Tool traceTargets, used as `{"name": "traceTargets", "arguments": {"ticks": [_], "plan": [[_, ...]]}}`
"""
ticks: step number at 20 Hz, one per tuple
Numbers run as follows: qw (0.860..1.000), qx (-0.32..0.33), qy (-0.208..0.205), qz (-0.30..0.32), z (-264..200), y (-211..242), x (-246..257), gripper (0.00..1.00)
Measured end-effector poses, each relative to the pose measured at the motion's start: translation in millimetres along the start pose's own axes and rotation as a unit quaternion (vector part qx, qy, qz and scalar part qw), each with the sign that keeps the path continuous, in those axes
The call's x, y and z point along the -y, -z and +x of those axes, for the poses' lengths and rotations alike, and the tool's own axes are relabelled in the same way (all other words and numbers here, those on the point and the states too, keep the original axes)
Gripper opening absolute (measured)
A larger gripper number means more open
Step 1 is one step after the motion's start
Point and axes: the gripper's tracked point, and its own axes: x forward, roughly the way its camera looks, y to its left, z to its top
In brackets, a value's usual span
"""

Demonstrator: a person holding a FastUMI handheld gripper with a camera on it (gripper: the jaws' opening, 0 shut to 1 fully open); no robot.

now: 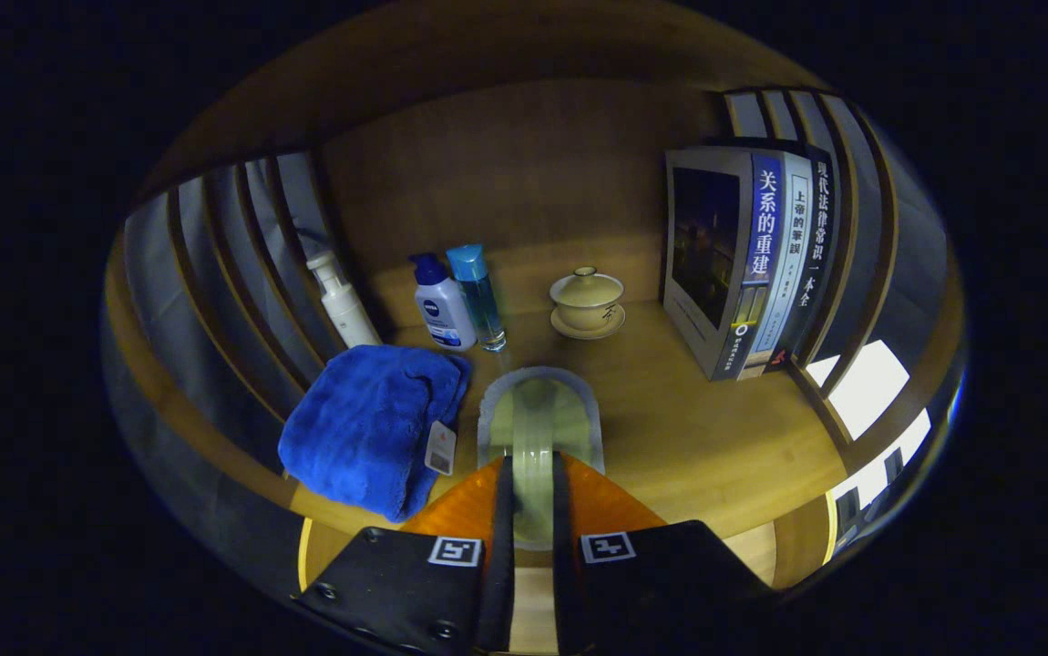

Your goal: Pull open the drawer, take out the items inside it, and place them on the countertop above the cabinet.

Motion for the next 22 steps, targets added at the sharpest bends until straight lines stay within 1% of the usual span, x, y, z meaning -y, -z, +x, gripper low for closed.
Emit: {"name": "traceTargets", "arguments": {"ticks": [3, 5, 8, 11, 16, 19, 20, 22], "plan": [[1.0, -0.008, 0.0, -0.007, 8.7, 2.6, -2.6, 0.26], [1.0, -0.01, 0.001, -0.006, 12.1, 4.7, -1.1, 0.28], [1.0, 0.015, 0.01, -0.011, 10.2, -4.2, 3.7, 0.33], [1.0, 0.016, 0.011, -0.013, 5.0, -3.0, 7.3, 0.75], [1.0, 0.019, 0.012, -0.014, -2.5, -2.9, 10.7, 0.85], [0.999, 0.031, 0.011, -0.013, -13.9, -5.4, 8.2, 0.91], [0.999, 0.037, 0.016, -0.012, -23.1, -5.9, 8.6, 0.93], [0.998, 0.068, 0.012, -0.011, -41.2, -12.9, 3.3, 0.97]]}}
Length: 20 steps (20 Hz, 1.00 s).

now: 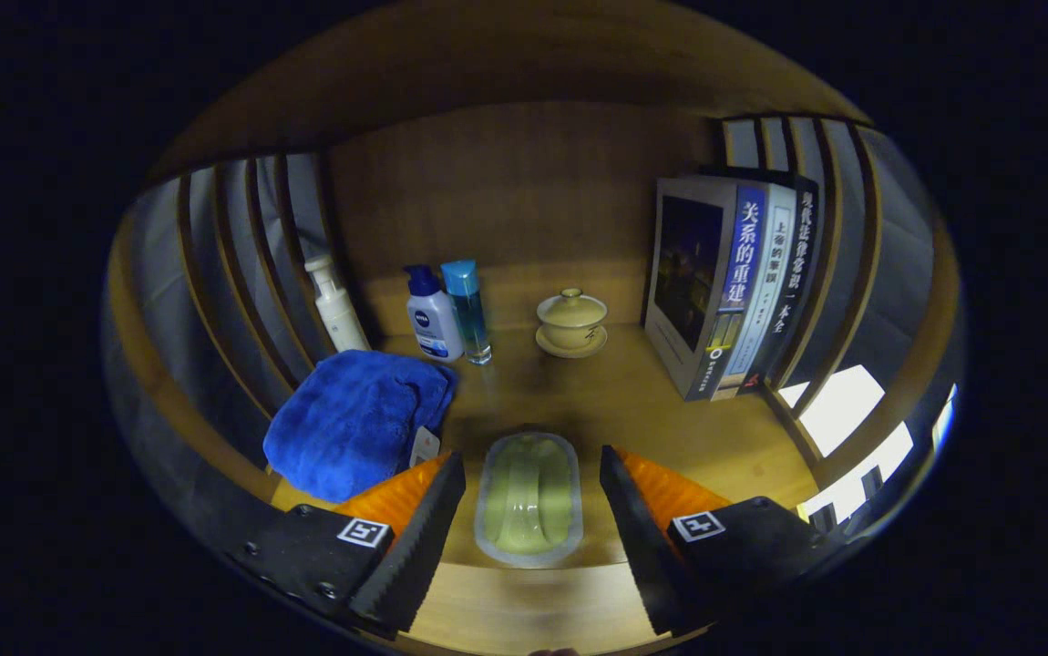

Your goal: Pull open the drawer, take out the items inside it, and place them on the countertop above the cabinet.

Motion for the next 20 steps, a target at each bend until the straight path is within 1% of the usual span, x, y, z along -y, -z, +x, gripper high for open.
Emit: {"name": "traceTargets", "arguments": {"ticks": [4, 8, 12, 15, 19, 20], "plan": [[0.998, 0.044, -0.026, -0.022, -53.8, -3.8, -26.4, 0.97], [0.992, 0.088, -0.072, -0.054, -113.7, -0.7, -63.7, 0.97], [0.986, 0.12, -0.098, -0.056, -163.8, 14.1, -86.0, 0.97], [0.979, 0.164, -0.102, -0.057, -197.1, 19.2, -89.0, 0.97], [0.97, 0.214, -0.091, -0.068, -235.6, 41.5, -84.4, 0.97], [0.967, 0.228, -0.083, -0.073, -243.7, 46.7, -80.1, 0.97]]}}
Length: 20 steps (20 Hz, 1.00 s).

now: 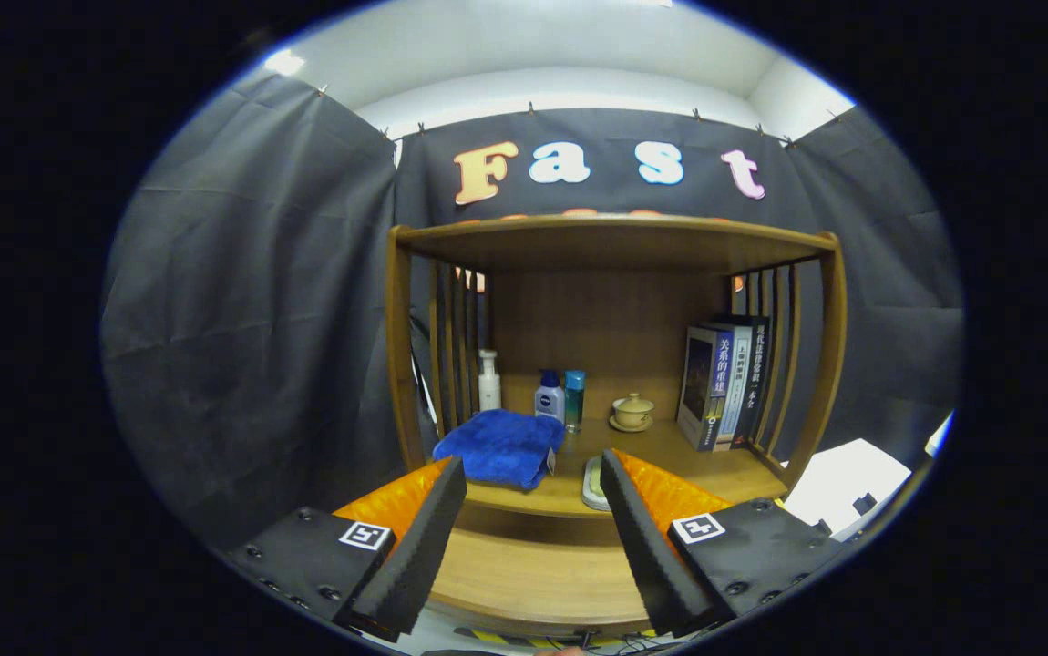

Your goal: Pull open the drawer, take out the items inside it, and place them on the countertop above the cabinet.

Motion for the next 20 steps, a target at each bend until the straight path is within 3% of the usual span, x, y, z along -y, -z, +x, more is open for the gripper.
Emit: {"name": "traceTargets", "arguments": {"ticks": [3, 7, 10, 17, 20], "plan": [[0.999, 0.038, 0.02, -0.006, -27.3, 0.8, 4.8, 0.97], [0.998, 0.055, 0.012, 0.02, -58.5, 21.1, -1.3, 0.97], [0.997, 0.062, 0.039, 0.022, -70.5, 40.8, 12.5, 0.97], [0.997, 0.046, 0.064, 0.027, -74.2, 112.8, 31.9, 0.97], [0.997, -0.001, 0.075, 0.018, -62.7, 158.5, 39.3, 0.97]]}}
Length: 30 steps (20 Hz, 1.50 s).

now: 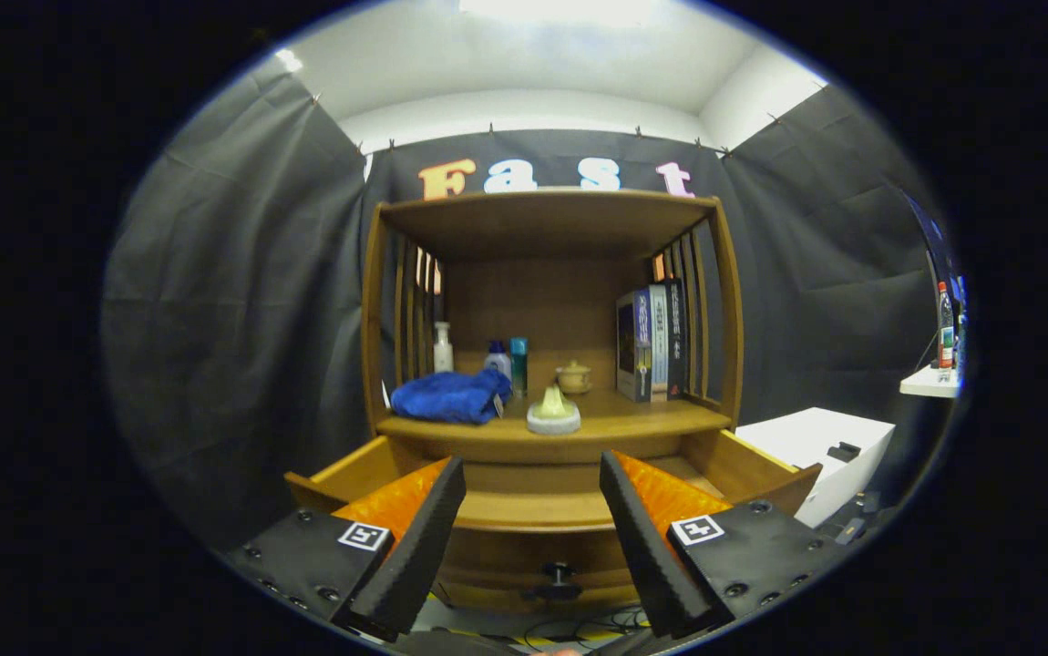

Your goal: Pull open the drawer, take out the items inside it, and place them on the countertop above the cabinet.

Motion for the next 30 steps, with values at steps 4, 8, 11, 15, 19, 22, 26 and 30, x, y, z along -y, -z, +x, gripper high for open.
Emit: {"name": "traceTargets", "arguments": {"ticks": [4, 8, 11, 15, 19, 22, 26, 30], "plan": [[0.999, -0.021, 0.015, 0.019, 5.9, 36.8, 12.6, 0.97], [0.999, -0.039, 0.027, 0.001, 9.3, 59.7, 19.2, 0.97], [0.999, -0.044, 0.031, 0.0, 12.9, 67.0, 18.3, 0.97], [0.998, -0.05, 0.036, 0.01, 22.4, 74.8, 14.5, 0.97], [0.999, -0.042, 0.032, 0.005, 24.4, 77.3, 9.2, 0.98], [0.999, -0.045, 0.025, 0.016, 30.2, 76.9, 12.2, 0.98], [0.998, -0.051, 0.02, 0.028, 51.6, 71.4, 17.1, 0.98], [0.999, -0.047, 0.021, 0.019, 82.2, 64.4, 18.9, 0.98]]}}
